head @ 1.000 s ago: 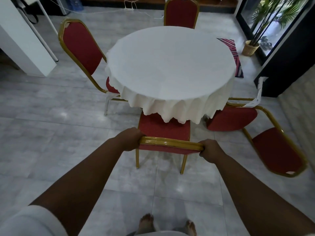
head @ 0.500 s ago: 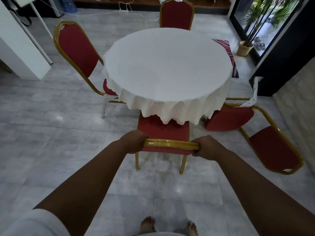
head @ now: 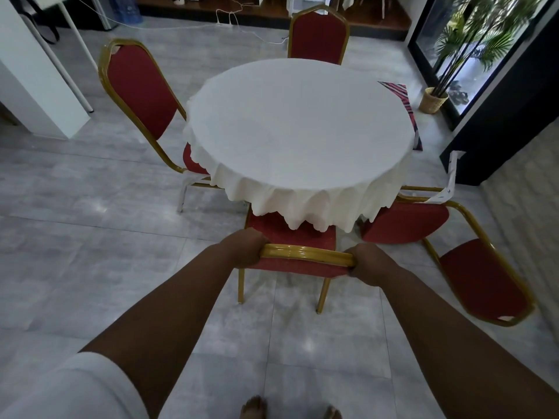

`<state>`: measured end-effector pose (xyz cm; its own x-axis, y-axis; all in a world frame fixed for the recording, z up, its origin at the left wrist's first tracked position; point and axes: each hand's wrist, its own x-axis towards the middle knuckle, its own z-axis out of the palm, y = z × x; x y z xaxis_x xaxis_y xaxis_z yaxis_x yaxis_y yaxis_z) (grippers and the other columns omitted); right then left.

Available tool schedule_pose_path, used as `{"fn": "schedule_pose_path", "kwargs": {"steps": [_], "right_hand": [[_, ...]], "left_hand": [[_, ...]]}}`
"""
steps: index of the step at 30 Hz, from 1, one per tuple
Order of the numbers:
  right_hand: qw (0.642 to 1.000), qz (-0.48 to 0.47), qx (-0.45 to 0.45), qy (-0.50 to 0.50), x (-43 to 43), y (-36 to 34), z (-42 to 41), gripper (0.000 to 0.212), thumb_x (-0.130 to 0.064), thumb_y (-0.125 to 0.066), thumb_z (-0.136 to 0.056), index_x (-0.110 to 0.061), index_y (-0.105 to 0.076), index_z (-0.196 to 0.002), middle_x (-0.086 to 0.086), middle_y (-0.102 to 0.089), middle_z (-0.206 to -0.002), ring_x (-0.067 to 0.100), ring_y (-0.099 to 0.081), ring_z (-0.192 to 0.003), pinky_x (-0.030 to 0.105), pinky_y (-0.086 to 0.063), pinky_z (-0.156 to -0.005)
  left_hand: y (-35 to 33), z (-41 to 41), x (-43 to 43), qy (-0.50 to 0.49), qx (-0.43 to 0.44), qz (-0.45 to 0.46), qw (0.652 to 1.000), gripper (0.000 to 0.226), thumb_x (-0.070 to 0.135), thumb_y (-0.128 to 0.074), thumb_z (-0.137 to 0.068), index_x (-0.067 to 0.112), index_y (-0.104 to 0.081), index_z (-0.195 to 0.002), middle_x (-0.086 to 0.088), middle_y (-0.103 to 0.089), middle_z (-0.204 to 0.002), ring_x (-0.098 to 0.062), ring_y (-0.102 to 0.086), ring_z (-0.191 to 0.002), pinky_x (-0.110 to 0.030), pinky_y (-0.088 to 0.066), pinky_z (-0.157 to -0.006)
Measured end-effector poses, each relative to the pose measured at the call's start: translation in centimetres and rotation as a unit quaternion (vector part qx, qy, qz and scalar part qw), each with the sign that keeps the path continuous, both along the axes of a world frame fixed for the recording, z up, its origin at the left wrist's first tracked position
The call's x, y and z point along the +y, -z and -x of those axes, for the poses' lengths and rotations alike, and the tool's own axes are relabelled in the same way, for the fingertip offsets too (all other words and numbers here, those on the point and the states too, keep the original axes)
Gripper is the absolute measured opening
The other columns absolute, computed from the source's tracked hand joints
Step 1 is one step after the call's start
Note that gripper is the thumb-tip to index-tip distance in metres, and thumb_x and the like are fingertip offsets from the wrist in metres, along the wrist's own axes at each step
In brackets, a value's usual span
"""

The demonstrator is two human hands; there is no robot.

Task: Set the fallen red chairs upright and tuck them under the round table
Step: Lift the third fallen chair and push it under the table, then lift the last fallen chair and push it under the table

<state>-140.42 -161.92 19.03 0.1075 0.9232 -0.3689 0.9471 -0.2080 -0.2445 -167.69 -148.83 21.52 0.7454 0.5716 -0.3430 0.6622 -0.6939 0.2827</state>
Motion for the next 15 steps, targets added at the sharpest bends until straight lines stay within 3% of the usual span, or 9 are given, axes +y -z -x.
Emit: {"fn": "schedule_pose_path", "kwargs": {"steps": [8,12,15], "right_hand": [[0.999,-0.026,0.018,0.023,-0.8,-0.1,0.1,0.021,-0.021,-0.073,-0.071,-0.020,-0.071,-0.092,0.003,-0.073,-0.084,0.018,-0.068,-0.076,0.036,-0.058,-0.069],[0.997,-0.032,0.052,0.041,-1.8,-0.8,-0.7,0.048,-0.022,-0.077,-0.072,-0.014,-0.062,-0.116,0.007,-0.070,-0.109,0.023,-0.065,-0.099,0.036,-0.054,-0.084],[0.994,-0.006,0.063,0.086,-3.9,0.1,-4.0,0.074,-0.031,-0.078,-0.073,-0.016,-0.044,-0.137,0.006,-0.052,-0.139,0.023,-0.048,-0.127,0.034,-0.040,-0.104]], "left_hand": [[0.4,-0.2,0.7,0.036,0.029,0.023,0.999,0.019,0.008,-0.066,-0.080,0.014,-0.066,-0.098,-0.006,-0.071,-0.089,-0.021,-0.065,-0.079,-0.034,-0.054,-0.071],[-1.2,-2.3,0.5,0.061,0.079,0.078,0.992,0.062,0.033,-0.076,-0.075,0.019,-0.049,-0.129,-0.006,-0.065,-0.112,-0.023,-0.062,-0.101,-0.038,-0.051,-0.087],[-2.7,-7.5,-1.6,0.076,0.052,0.055,0.994,0.091,0.056,-0.069,-0.074,0.023,-0.024,-0.146,-0.009,-0.053,-0.136,-0.026,-0.053,-0.120,-0.039,-0.046,-0.098]]}}
